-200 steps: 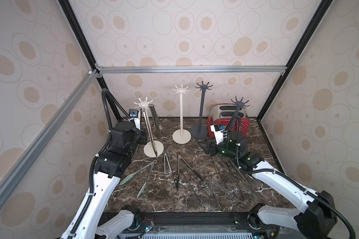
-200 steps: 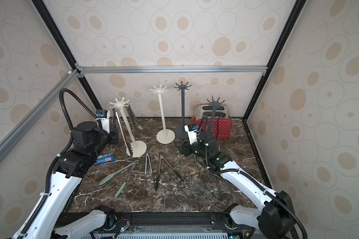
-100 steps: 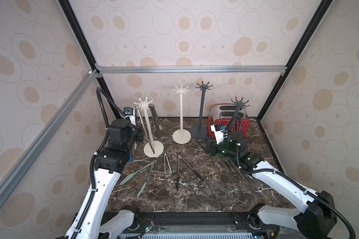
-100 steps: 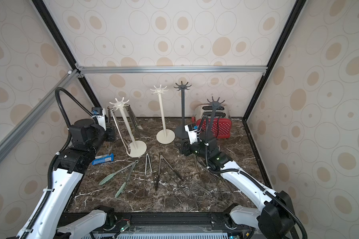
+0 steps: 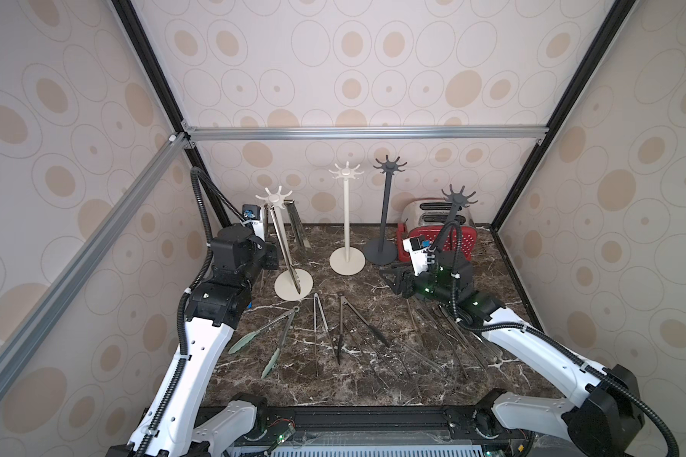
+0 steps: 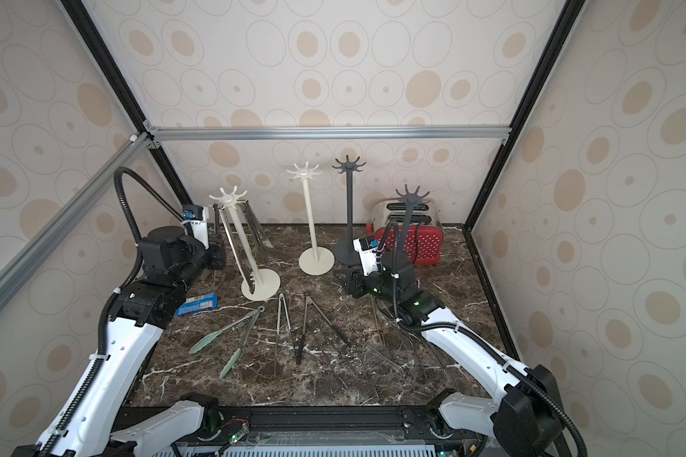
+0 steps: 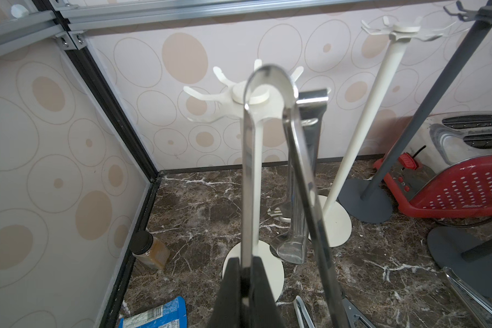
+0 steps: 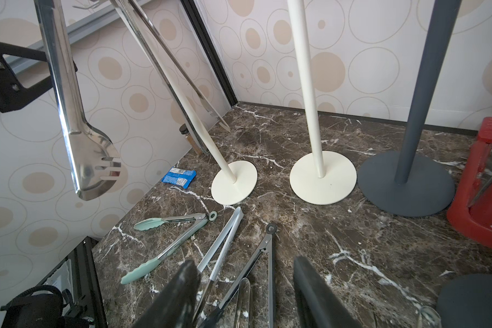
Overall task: Hang food tongs on kitchen utensil racks
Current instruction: Hang the food tongs on the rack.
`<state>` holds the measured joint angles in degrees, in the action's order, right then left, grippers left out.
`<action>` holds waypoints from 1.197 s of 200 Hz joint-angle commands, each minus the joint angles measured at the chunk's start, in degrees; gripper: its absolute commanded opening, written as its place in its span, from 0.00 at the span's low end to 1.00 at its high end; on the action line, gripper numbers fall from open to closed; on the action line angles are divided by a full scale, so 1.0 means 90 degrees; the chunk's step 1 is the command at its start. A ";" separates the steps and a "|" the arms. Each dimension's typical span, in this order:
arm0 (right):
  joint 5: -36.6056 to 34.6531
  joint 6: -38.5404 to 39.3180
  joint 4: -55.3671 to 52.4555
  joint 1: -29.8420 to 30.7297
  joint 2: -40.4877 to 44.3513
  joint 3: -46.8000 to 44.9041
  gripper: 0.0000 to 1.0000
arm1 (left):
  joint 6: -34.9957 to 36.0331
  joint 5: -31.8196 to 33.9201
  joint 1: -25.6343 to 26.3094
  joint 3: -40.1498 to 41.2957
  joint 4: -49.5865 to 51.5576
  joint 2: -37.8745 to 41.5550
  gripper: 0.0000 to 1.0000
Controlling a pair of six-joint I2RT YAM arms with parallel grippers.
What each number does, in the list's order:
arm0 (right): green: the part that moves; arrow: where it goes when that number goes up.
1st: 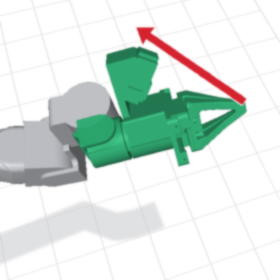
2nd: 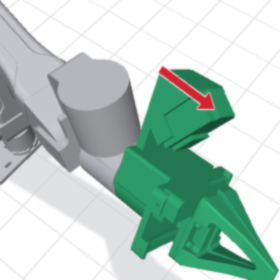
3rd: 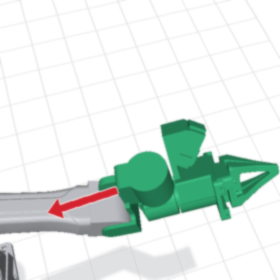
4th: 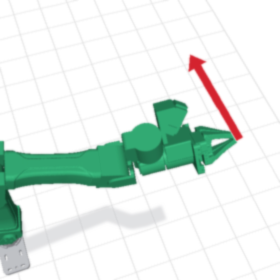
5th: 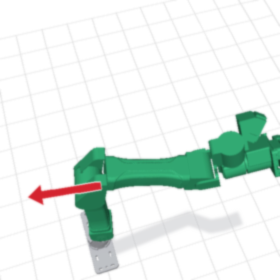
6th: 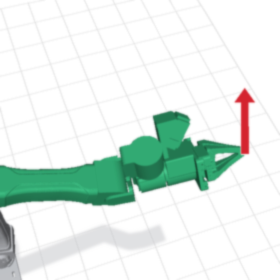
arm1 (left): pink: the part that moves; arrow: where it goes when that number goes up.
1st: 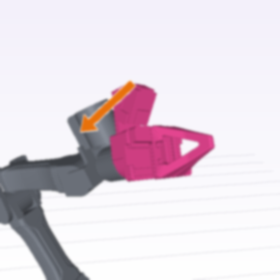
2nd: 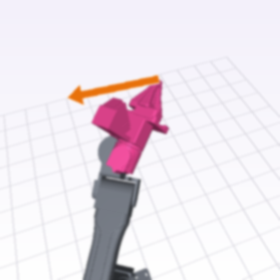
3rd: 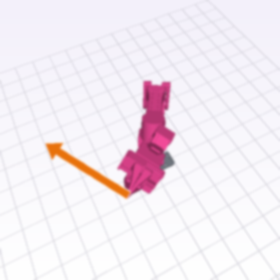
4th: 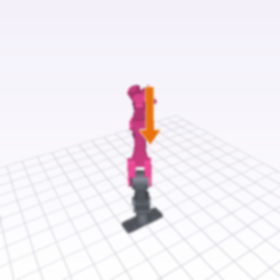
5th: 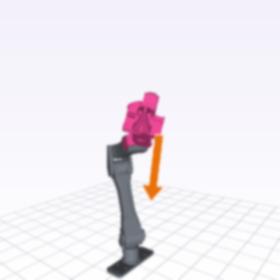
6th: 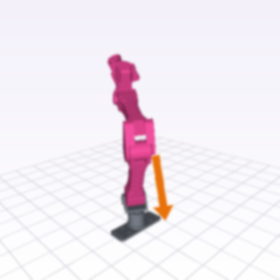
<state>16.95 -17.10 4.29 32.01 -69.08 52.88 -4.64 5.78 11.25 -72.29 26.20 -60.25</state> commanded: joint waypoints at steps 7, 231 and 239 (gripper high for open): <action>0.0079 -0.0002 0.0086 -0.0061 -0.0005 -0.0086 0.56 | 0.0098 0.0090 -0.0034 -0.0054 -0.0269 0.0100 0.00; 0.0105 -0.0063 0.0109 -0.0066 -0.0161 -0.0084 0.56 | 0.0326 0.0285 -0.0083 0.0290 -0.0708 -0.0186 0.00; 0.0108 -0.0063 0.0109 -0.0068 -0.0167 -0.0076 0.56 | 0.0321 0.0296 -0.0078 0.0298 -0.0719 -0.0181 0.00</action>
<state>17.39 -17.54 4.32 31.86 -70.08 52.64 -3.29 7.73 10.90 -70.11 21.45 -61.69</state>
